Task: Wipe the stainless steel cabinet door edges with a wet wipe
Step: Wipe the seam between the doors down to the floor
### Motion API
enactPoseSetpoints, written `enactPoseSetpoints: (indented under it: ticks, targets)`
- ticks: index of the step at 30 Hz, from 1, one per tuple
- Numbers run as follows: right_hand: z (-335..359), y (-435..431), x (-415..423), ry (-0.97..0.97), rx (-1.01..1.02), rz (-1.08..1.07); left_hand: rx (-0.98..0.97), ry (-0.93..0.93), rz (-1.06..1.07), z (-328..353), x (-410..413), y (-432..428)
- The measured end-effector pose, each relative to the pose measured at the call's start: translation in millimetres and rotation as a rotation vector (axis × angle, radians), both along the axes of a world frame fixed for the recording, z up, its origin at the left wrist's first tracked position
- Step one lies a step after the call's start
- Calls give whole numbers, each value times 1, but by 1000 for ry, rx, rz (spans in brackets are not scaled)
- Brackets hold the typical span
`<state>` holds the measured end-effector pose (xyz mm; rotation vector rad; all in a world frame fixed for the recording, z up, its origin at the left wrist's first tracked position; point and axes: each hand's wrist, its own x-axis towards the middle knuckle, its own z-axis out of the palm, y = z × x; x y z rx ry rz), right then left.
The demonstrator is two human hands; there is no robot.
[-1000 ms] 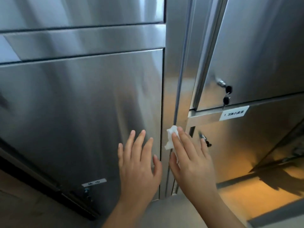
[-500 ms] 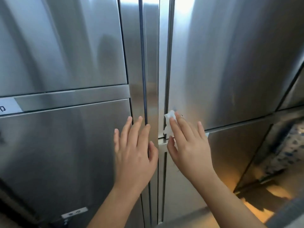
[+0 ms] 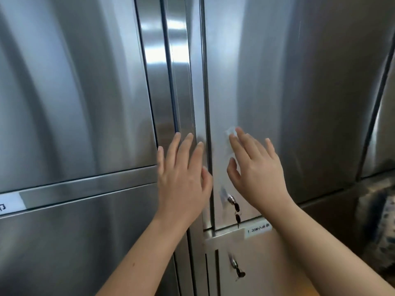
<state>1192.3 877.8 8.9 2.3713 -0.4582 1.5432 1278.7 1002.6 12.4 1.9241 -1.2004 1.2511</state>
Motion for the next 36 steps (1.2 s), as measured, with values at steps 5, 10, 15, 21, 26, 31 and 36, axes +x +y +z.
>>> enactPoseSetpoints:
  ticks: [5,10,15,21,26,31,36]
  targets:
    - [35,-18,32,-50,-88,-5,-61,-88,-30,40,31,-27]
    - [88,-38,72,-103,-167,-14,-130,-203,-32,95,73,-50]
    - [135,-46,97,-191,-212,-4,-207,-269,-34,142,99,-60]
    - [165,-53,111,-253,-174,77,-204,-301,32,169,102,-69]
    - [177,-67,122,-197,-114,102,-75,-325,154,194,106,-75]
    - [215,-81,138,-94,-161,75,-68,-344,172,221,121,-78]
    - [284,-87,145,-97,-219,-18,-63,-373,250,248,127,-78]
